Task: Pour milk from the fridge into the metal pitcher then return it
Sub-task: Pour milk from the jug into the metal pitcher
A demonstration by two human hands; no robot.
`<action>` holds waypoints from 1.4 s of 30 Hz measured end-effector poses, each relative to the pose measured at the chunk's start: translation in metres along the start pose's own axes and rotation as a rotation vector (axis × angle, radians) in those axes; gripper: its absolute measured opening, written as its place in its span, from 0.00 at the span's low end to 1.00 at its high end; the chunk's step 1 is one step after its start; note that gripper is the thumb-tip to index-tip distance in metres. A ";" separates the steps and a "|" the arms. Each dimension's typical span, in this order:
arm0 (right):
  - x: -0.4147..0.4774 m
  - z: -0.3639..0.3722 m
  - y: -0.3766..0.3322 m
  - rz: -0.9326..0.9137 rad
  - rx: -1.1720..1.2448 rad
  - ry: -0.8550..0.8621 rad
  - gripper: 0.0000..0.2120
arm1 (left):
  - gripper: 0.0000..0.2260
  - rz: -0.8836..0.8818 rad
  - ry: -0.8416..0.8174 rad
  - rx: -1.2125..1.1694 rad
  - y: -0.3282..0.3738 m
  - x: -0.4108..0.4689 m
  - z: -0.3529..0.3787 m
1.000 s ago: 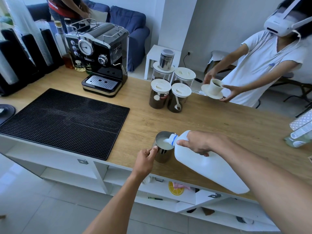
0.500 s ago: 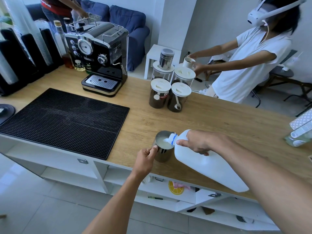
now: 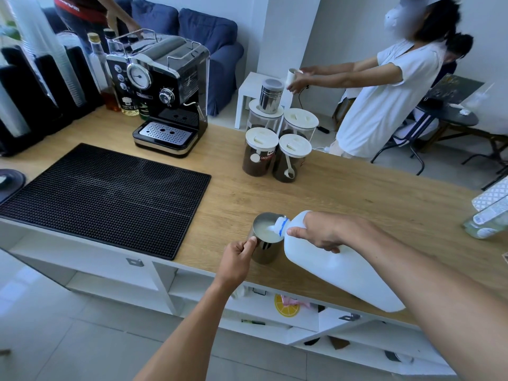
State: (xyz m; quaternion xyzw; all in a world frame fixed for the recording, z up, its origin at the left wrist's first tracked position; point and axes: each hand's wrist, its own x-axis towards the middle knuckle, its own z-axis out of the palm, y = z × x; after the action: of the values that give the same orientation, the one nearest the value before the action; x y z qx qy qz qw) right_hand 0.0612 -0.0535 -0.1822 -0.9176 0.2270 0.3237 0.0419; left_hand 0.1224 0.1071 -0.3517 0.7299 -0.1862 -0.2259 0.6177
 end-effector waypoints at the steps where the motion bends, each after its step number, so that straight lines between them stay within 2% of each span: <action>1: 0.000 0.000 0.000 -0.001 -0.002 0.000 0.32 | 0.22 -0.001 -0.002 -0.003 0.000 0.000 0.000; 34: -0.002 0.003 0.001 0.019 0.007 0.026 0.33 | 0.22 0.013 -0.004 -0.012 0.002 0.000 0.000; 42: 0.001 0.017 0.008 0.053 0.193 0.042 0.32 | 0.22 -0.011 0.015 -0.008 -0.002 0.000 0.001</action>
State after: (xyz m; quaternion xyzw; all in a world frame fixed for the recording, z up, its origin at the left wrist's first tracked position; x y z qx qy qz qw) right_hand 0.0483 -0.0572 -0.1953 -0.9095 0.2822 0.2820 0.1169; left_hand 0.1216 0.1065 -0.3534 0.7300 -0.1767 -0.2247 0.6208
